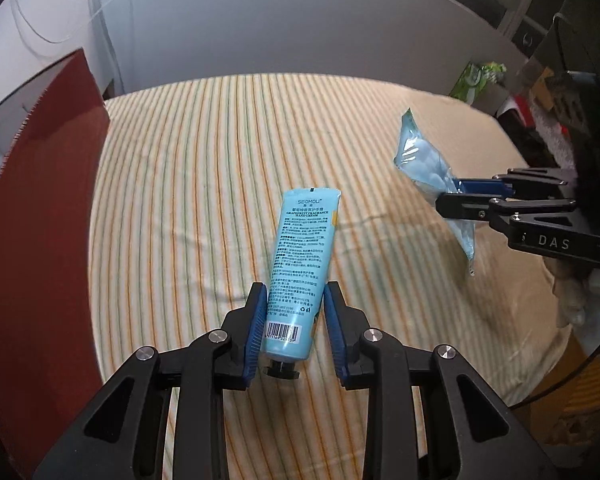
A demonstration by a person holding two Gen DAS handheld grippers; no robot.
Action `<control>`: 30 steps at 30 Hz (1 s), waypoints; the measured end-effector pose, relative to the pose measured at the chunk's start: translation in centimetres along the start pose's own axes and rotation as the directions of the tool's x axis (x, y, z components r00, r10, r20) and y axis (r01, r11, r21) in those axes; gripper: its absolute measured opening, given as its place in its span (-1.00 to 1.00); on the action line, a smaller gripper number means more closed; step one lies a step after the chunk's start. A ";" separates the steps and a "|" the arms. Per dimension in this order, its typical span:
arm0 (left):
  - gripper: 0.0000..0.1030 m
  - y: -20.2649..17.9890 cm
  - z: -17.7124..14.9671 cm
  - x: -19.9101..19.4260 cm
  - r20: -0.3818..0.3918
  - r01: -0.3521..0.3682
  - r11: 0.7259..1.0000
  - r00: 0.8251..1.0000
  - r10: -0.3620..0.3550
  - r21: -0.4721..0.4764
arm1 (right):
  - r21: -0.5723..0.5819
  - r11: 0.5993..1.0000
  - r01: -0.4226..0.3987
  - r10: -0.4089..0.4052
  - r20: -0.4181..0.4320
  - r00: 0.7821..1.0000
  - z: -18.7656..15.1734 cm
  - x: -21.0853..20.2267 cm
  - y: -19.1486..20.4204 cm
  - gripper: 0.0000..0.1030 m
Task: Organize soft objects
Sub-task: 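Carry the tube and cotton packet into the shoebox with both grippers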
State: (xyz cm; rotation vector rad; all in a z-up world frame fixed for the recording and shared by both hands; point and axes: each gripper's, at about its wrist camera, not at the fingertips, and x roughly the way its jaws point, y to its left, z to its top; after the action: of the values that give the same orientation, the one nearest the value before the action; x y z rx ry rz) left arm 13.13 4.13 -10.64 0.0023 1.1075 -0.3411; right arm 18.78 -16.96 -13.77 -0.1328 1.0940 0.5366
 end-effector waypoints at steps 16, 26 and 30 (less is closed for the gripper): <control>-0.46 7.5 -2.4 -11.6 0.217 -0.110 0.990 0.968 0.127 -0.090 | -0.063 0.992 -0.110 0.118 0.133 0.984 4.6 -6.0 5.7 -0.55; -0.47 14.5 -4.8 -15.1 0.227 -0.263 0.943 0.924 0.307 -0.206 | -0.125 0.977 -0.175 0.192 0.139 0.971 10.4 -5.1 11.6 -0.55; -0.75 15.9 -5.1 -15.6 0.230 -0.319 0.921 0.901 0.368 -0.224 | -0.157 0.970 -0.184 0.205 0.134 0.969 12.2 -4.6 14.1 -0.55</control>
State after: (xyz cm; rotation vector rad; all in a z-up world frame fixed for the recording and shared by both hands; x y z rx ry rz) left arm 6.69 24.29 -1.92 -0.0083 0.8434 0.0808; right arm 20.37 -1.98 -1.87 -0.1088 0.9266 0.7907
